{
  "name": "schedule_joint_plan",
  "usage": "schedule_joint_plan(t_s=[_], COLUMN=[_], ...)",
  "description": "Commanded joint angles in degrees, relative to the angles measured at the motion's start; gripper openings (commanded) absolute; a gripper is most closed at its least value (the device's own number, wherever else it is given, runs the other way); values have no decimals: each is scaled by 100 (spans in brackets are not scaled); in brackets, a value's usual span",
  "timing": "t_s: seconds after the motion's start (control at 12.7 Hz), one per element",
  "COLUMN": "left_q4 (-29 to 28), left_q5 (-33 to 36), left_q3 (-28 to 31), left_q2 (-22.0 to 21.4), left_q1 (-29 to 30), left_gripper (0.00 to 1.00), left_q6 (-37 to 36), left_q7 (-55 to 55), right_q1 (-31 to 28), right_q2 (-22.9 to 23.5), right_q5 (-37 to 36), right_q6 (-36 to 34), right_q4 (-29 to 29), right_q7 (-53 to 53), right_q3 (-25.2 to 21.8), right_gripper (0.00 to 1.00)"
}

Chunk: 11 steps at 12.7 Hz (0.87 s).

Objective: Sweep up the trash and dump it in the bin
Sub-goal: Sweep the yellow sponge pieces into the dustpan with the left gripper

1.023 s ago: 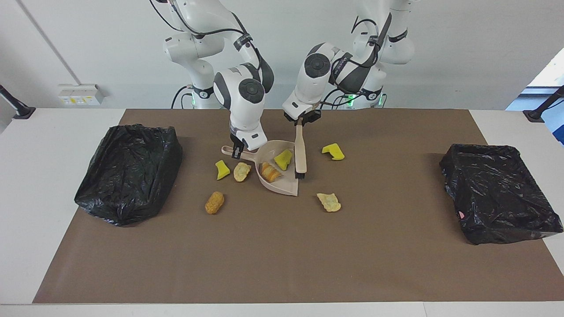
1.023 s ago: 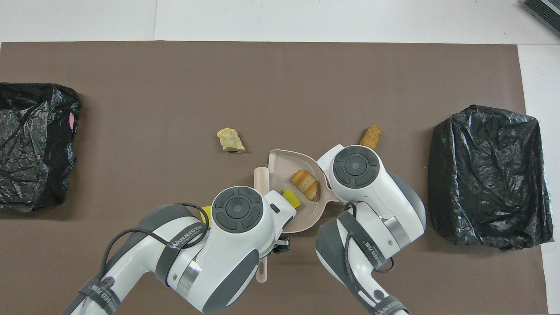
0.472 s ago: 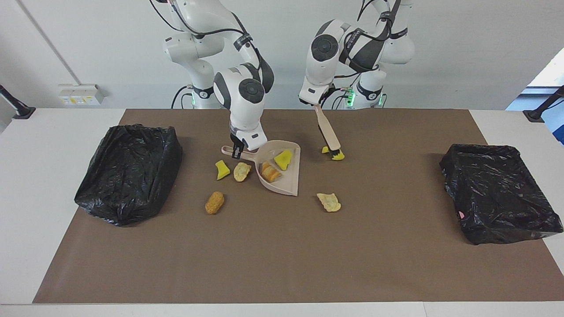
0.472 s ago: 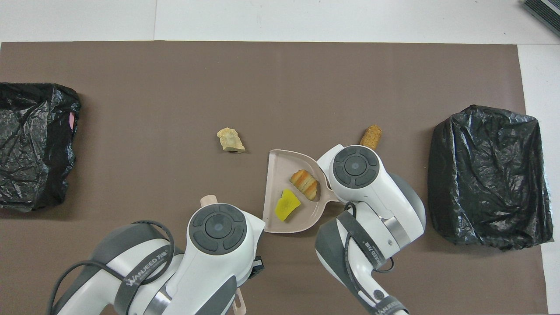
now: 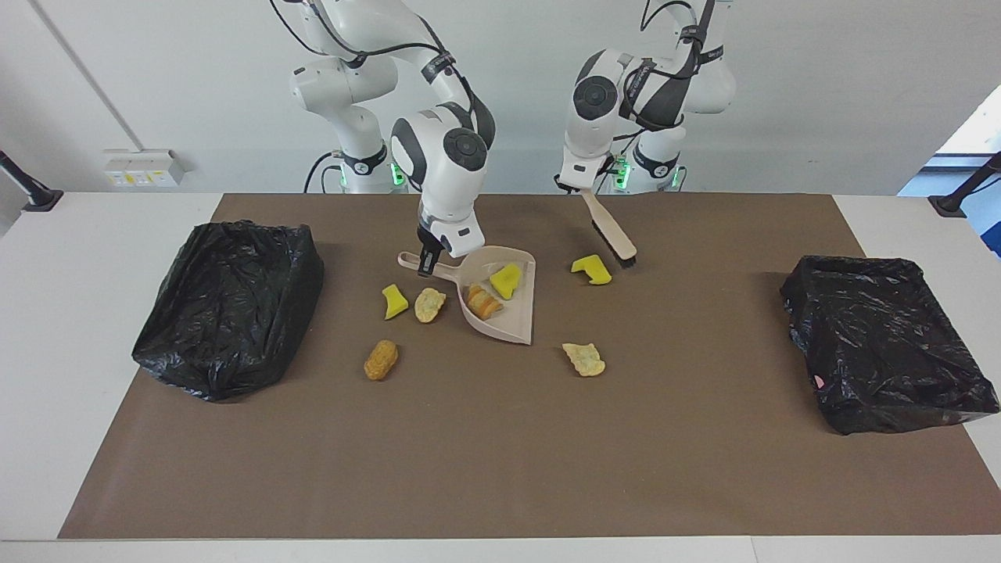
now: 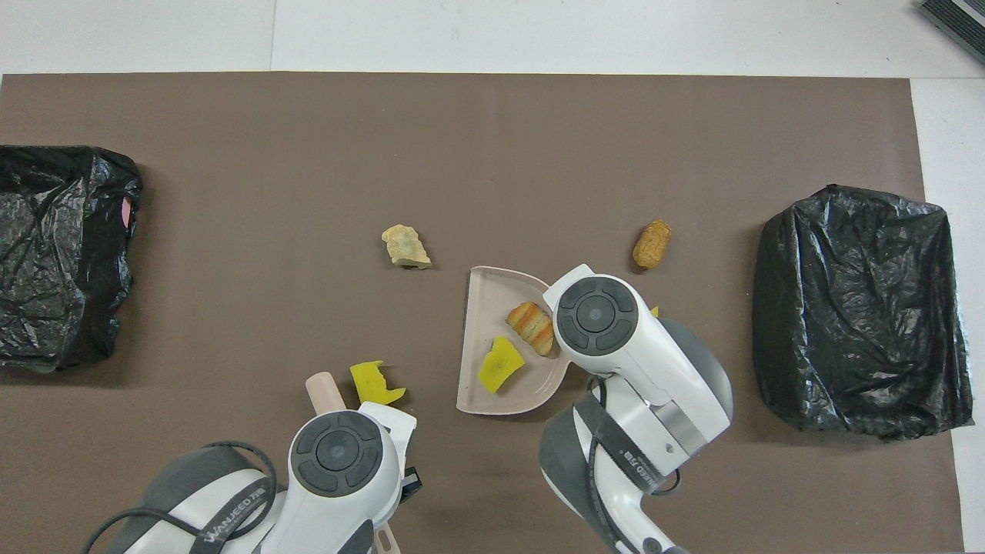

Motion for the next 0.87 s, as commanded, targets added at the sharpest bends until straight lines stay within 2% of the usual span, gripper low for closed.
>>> schedule_joint_plan(t_s=[0.0,0.16,0.31,0.55,0.79], left_q4=[-256,-195,181,359,630], left_q5=[-147,-254,-437,-605,-605], left_q3=[-55,-90,-108,-196,-248], left_q2=[305,693,1000,1116,1212], left_q1=[94,32,32,-239,-521], left_gripper=[0,0,0,0,0], left_q6=[958,1766,1919,2349,2341], left_q7=[161,223,756,2119,2754], right_q1=[-24,-68,-94,-103,-103], right_q2=[-76,-76,-76,-94,-94], right_q5=[-141,-141,-141,-133,-124], right_q6=[-56,-73,-169,-249,-249], right_q4=[-63,-63,-63,-63,-63], right_q7=[168,99,72,80,89], right_q3=[36,36,36,36,36], right_gripper=[0,0,0,0,0])
